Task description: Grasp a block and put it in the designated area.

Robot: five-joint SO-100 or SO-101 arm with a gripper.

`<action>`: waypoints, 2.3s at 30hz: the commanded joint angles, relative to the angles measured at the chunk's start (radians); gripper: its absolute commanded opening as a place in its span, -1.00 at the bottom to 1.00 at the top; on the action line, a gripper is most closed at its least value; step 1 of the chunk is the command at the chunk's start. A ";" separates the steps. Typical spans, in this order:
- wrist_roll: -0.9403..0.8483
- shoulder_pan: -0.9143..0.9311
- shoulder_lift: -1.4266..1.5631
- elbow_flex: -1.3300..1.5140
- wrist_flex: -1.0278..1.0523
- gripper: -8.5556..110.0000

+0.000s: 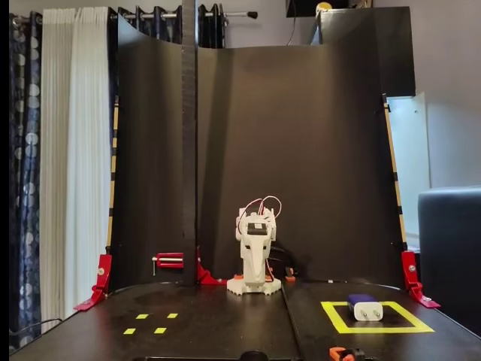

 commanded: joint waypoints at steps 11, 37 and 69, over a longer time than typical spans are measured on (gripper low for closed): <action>0.000 0.008 0.008 0.006 0.086 -0.86; -0.002 0.008 0.008 0.006 0.086 -0.86; -0.002 0.008 0.008 0.006 0.086 -0.86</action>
